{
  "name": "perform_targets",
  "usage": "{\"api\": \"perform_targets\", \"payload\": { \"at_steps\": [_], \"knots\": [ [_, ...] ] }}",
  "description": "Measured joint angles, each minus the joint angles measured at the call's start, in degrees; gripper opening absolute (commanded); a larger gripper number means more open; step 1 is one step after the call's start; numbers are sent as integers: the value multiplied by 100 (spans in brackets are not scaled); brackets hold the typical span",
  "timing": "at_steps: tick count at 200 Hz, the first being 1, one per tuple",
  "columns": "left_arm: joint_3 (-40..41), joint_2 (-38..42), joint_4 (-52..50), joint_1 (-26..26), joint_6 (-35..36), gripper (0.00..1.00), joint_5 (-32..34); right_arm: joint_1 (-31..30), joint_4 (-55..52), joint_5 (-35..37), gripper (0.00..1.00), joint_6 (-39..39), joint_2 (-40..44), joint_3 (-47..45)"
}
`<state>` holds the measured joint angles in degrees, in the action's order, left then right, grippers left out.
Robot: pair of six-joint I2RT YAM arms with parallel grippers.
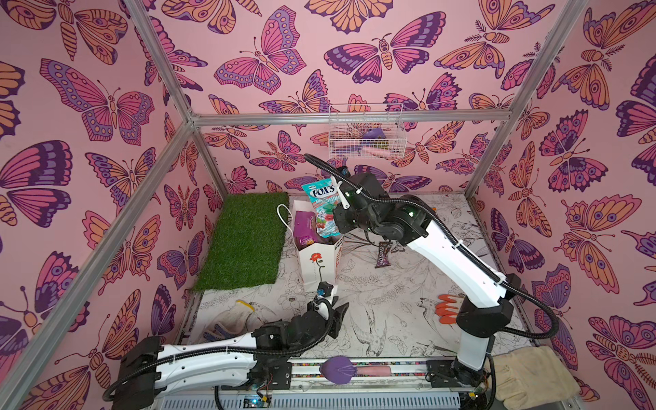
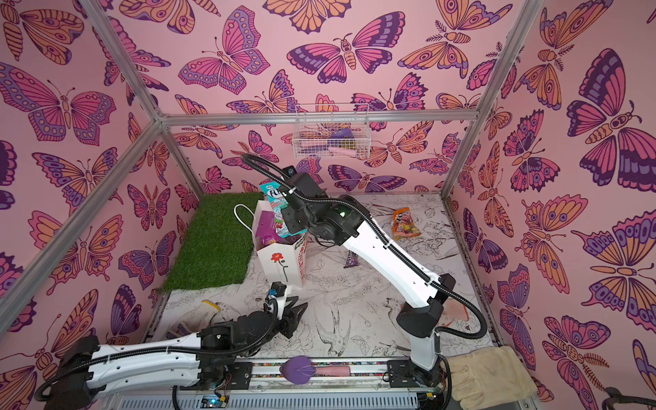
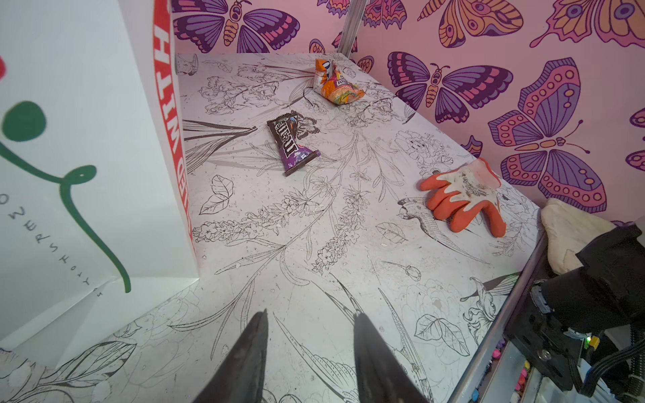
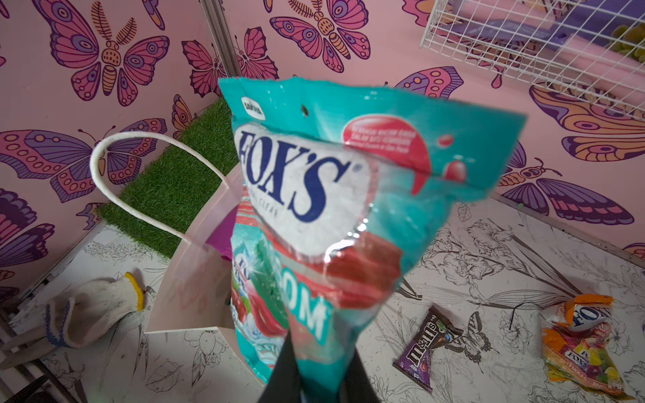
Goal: Place the snacks into the paper bag
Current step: Place the snack in the paper bag.
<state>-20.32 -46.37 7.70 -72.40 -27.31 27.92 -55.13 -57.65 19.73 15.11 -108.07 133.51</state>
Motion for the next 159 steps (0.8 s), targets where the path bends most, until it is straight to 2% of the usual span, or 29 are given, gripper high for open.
{"api": "perform_targets", "payload": {
  "at_steps": [97,159],
  "knots": [
    [227,31,0,0,-7,43,20,-109,-409,216,3,-216,-719,848],
    [227,31,0,0,-20,43,20,-114,-553,278,7,-319,-914,863]
  ]
}}
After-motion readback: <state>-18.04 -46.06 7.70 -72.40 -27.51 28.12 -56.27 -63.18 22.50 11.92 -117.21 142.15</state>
